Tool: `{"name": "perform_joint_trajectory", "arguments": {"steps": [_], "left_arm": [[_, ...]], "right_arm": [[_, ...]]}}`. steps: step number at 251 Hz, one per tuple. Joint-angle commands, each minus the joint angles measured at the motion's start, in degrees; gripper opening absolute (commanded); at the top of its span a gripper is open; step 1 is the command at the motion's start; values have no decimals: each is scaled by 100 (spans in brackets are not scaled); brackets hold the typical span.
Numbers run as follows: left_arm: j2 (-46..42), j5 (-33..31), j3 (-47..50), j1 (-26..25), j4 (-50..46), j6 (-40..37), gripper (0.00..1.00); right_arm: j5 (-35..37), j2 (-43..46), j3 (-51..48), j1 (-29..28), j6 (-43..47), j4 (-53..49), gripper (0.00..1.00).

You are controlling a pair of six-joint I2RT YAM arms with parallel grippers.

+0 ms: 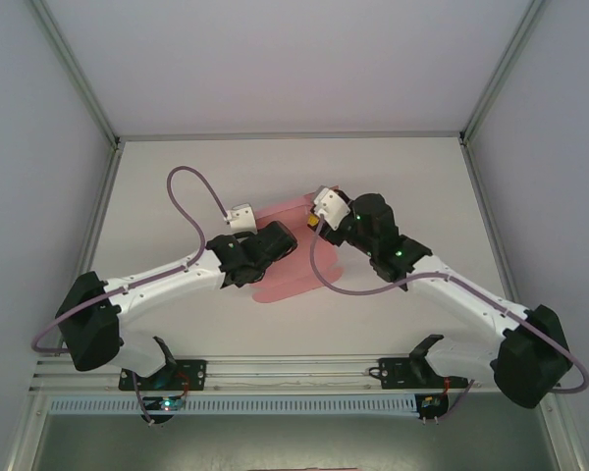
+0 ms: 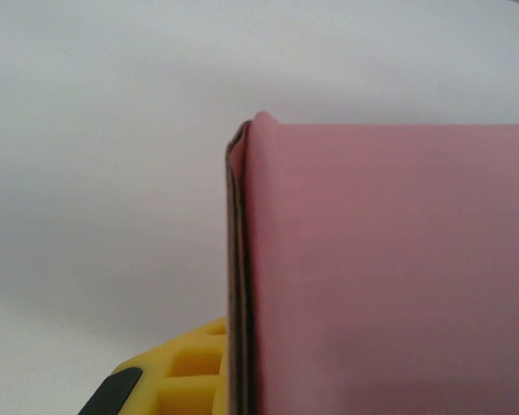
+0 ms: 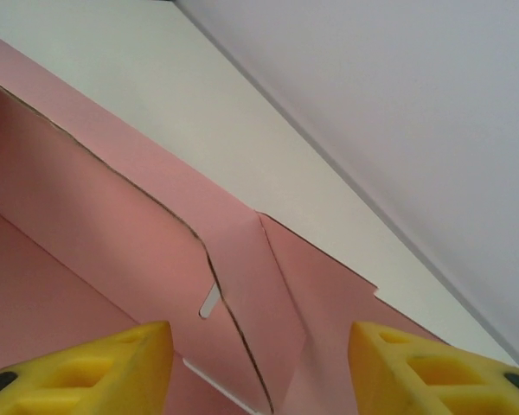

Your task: Assemble paper box

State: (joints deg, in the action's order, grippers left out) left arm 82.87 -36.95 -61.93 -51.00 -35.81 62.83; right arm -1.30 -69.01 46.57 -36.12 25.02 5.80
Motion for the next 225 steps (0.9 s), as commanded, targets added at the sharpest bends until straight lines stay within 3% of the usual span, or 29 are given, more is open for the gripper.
{"name": "perform_joint_trajectory", "arguments": {"steps": [1, 34, 57, 91, 115, 183, 225], "left_arm": [[-148, -144, 83, -18, -68, -55, 0], [-121, -173, 73, -25, -57, -49, 0], [-63, -163, 47, -20, -36, -20, 0], [85, -53, 2, -22, 171, -16, 0], [192, 112, -80, -36, 364, -97, 0], [336, 241, -126, -120, 712, 19, 0], [314, 121, -128, -116, 778, 146, 0]], "right_arm": [[-217, -194, 201, 20, 136, 152, 52], [-280, -314, 240, 18, -58, 415, 14], [-372, -315, 120, 1, -399, 706, 5], [-835, -388, -99, -141, -1221, 1286, 4], [-690, -547, -269, -395, -1494, 1871, 4], [1172, -1461, -482, -1257, -2822, 4170, 5], [1612, -1990, -371, -1576, -3447, 4777, 5]]}}
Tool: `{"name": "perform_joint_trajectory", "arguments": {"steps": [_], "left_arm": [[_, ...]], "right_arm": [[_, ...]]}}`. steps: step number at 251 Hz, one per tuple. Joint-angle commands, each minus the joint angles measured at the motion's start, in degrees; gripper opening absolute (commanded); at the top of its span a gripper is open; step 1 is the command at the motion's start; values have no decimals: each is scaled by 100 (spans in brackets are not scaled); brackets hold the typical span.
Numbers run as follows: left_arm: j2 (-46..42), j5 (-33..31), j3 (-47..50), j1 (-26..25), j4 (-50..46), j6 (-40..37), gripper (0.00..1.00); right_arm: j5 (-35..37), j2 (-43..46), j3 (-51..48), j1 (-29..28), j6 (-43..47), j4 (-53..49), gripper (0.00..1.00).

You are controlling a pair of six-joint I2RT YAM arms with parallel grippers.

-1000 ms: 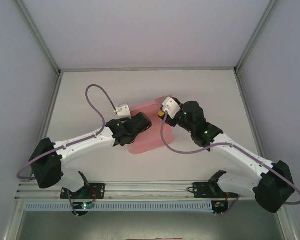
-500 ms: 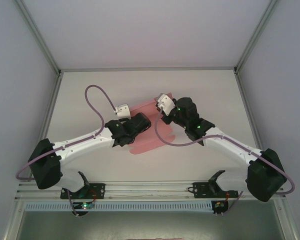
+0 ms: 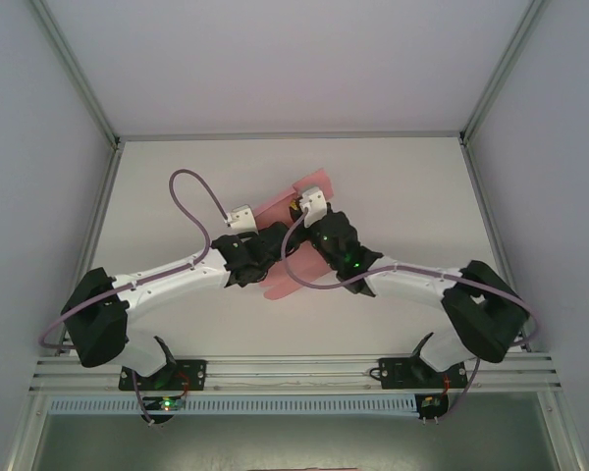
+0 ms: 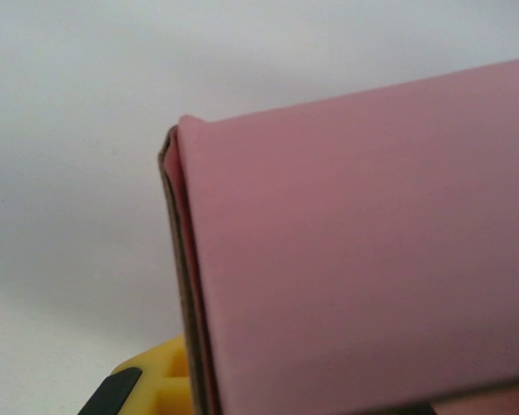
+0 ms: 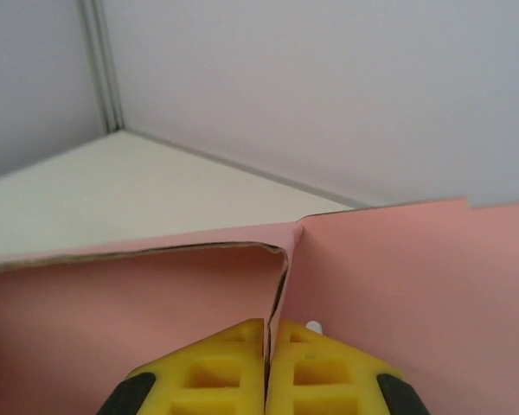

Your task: Assemble paper box

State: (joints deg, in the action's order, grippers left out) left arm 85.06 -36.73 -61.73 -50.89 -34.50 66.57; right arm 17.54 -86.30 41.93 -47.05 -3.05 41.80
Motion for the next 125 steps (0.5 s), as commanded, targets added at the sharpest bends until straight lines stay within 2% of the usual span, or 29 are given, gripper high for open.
{"name": "perform_joint_trajectory", "arguments": {"steps": [1, 22, 51, 69, 84, 90, 102, 125], "left_arm": [[93, 98, -147, -129, 651, -230, 0], [-42, -4, 10, -131, 866, -207, 0], [-289, -152, 294, -114, 1073, -204, 0], [-379, -229, 405, -75, 1059, -246, 0], [-402, -209, 512, -27, 1182, -433, 0], [-402, -167, 579, 0, 1344, -599, 0], [-402, 23, 762, 85, 1704, -851, 0], [-452, 671, 1111, 359, 2312, -1101, 0]], "right_arm": [[-248, -267, 94, -486, -647, 1183, 5], [-38, -243, -12, -558, -556, 1344, 6], [185, 284, -288, -517, -357, 952, 15], [143, 886, -433, -428, -407, 228, 30], [97, 1521, -560, -324, -496, -562, 52], [85, 1796, -592, -281, -539, -933, 57], [83, 2355, -670, -201, -569, -1681, 61], [-224, 3353, -1058, 136, -385, -2610, 86]]}}
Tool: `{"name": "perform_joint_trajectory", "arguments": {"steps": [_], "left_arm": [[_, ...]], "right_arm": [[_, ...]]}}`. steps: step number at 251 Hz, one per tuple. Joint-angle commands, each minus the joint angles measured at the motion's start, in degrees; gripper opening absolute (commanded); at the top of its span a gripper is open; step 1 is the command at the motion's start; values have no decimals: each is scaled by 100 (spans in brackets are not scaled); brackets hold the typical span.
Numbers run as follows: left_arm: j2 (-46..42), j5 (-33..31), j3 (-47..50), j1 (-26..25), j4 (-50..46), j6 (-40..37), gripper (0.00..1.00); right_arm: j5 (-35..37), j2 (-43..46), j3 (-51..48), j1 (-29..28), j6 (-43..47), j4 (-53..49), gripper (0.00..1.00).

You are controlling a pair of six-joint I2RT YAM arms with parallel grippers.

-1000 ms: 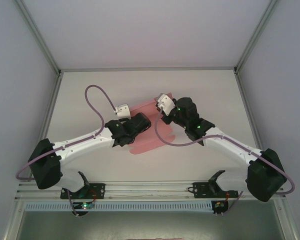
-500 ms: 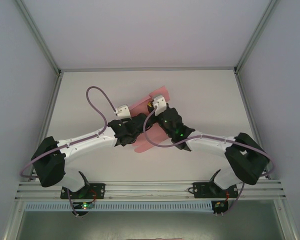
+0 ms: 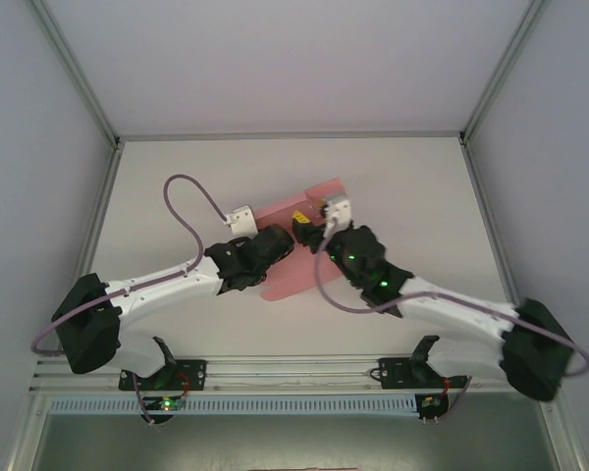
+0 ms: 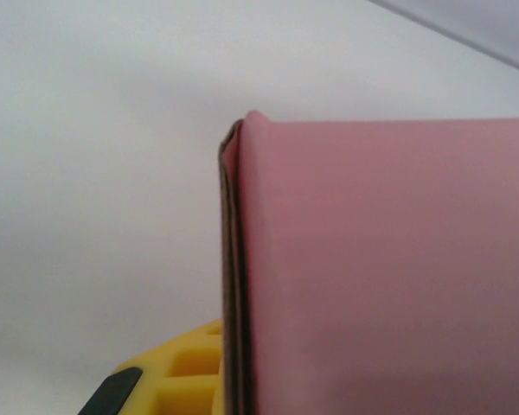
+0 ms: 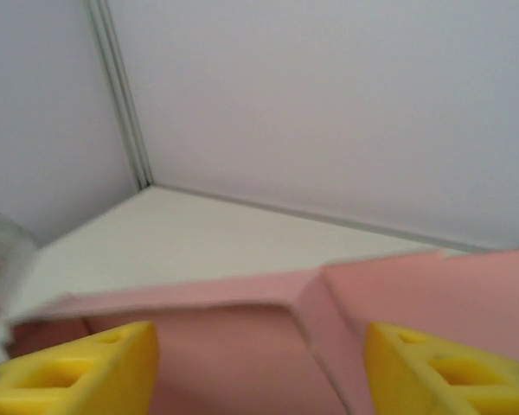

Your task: Assemble paper box

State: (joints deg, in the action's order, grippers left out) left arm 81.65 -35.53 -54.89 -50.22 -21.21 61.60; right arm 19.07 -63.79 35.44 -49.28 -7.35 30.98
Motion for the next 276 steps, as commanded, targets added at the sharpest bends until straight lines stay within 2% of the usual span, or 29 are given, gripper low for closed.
{"name": "perform_joint_trajectory", "arguments": {"steps": [1, 9, 29, 56, 81, 117, 176, 223, 248, 276], "left_arm": [[-117, 575, 440, 301, 1020, -614, 0], [-167, 794, 601, 372, 1308, -728, 0], [-397, 1269, 1002, 560, 1974, -916, 0], [-819, 1871, 1520, 758, 2824, -1303, 0], [-1189, 2398, 1869, 898, 3447, -1543, 0], [-1488, 2607, 1903, 908, 3428, -1845, 0], [-1315, 2676, 1901, 913, 3521, -1916, 0], [-1272, 2726, 1886, 907, 3520, -2060, 0], [-1274, 2608, 1867, 909, 3410, -2091, 0], [-1226, 2784, 1911, 911, 3585, -2115, 0]], "right_arm": [[-377, 1139, -439, 385, 39, -1548, 88], [-403, 1429, -662, 633, -82, -1707, 98], [-857, 2058, -955, 1613, -795, -2411, 98], [-2473, 2721, -1373, 2893, -1415, -2429, 98], [-3719, 2994, -1651, 3455, -1663, -2093, 98], [-4085, 2859, -1785, 3479, -1888, -1934, 98], [-4472, 2208, -1517, 3225, -1643, -1587, 98], [-4122, 2251, -1462, 3070, -1475, -1505, 98], [-3902, 2282, -1370, 2999, -1271, -1689, 98], [-3733, 2296, -1214, 2972, -1030, -2072, 98]]}}
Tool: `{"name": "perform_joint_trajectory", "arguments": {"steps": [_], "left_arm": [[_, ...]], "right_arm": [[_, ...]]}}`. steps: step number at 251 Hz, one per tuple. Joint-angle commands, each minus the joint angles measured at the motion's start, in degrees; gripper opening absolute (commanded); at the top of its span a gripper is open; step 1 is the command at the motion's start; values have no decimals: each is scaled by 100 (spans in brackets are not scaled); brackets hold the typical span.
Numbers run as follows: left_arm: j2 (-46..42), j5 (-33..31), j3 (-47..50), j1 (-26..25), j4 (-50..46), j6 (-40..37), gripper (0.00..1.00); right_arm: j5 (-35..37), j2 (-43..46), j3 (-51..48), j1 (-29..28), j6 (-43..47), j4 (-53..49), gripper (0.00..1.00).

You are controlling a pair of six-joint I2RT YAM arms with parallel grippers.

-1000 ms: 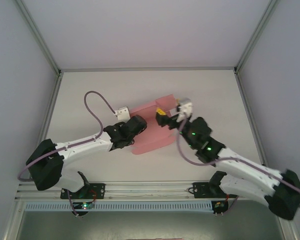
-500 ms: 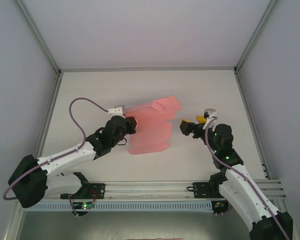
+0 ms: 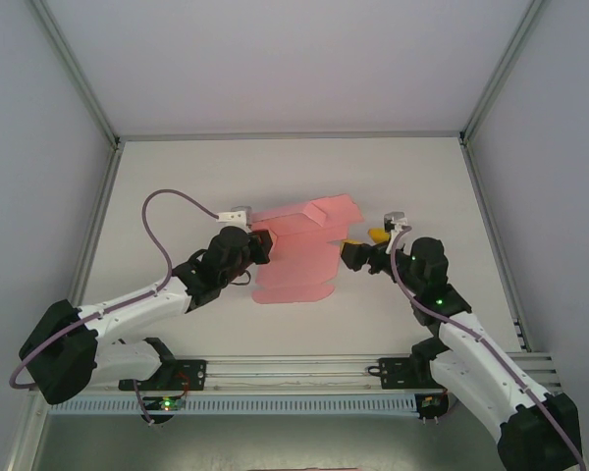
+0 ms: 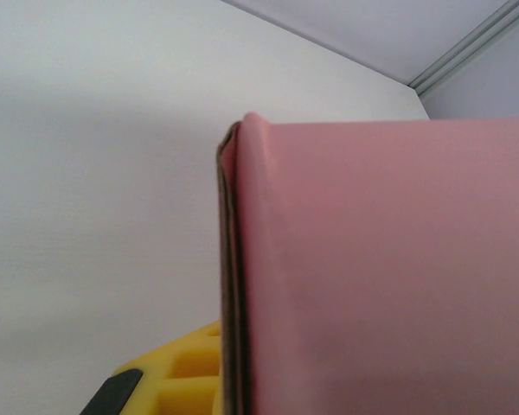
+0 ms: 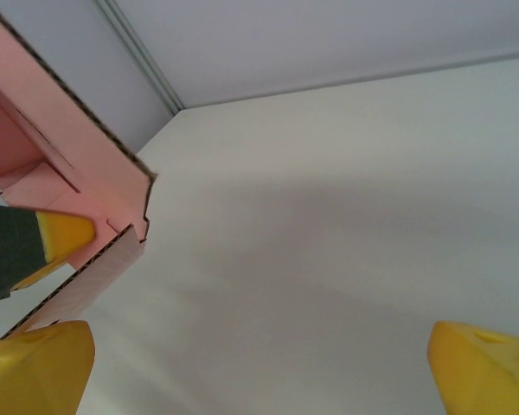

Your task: Assemble paper box

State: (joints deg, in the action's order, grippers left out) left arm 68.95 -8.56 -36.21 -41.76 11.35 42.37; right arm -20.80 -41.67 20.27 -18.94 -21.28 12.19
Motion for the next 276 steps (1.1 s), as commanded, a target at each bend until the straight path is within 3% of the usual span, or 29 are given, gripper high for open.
{"name": "perform_joint_trajectory", "arguments": {"steps": [1, 38, 111, 138, 162, 223, 249, 276], "left_arm": [[46, 89, 43, 64, 339, -188, 0], [49, 136, 15, 63, 288, -227, 0], [212, 706, -88, 67, 309, -742, 0], [310, 993, -117, 65, 398, -1008, 0], [334, 875, -104, 62, 430, -1019, 0], [442, 1736, -115, 62, 925, -1851, 0], [510, 1945, -170, 55, 969, -2088, 0], [571, 1862, -219, 54, 956, -2079, 0]], "right_arm": [[266, 82, 311, -60, 371, -209, 98], [434, 225, 255, -61, 530, -283, 98], [-656, -31, 643, -81, 1323, -360, 98], [-497, -149, 723, -101, 1441, -445, 98], [-362, -64, 625, -111, 1483, -331, 98], [-1398, -133, 647, -128, 1931, -409, 98], [-1295, -270, 694, -244, 2009, -427, 98], [-723, -255, 720, -402, 2096, -446, 99]]}}
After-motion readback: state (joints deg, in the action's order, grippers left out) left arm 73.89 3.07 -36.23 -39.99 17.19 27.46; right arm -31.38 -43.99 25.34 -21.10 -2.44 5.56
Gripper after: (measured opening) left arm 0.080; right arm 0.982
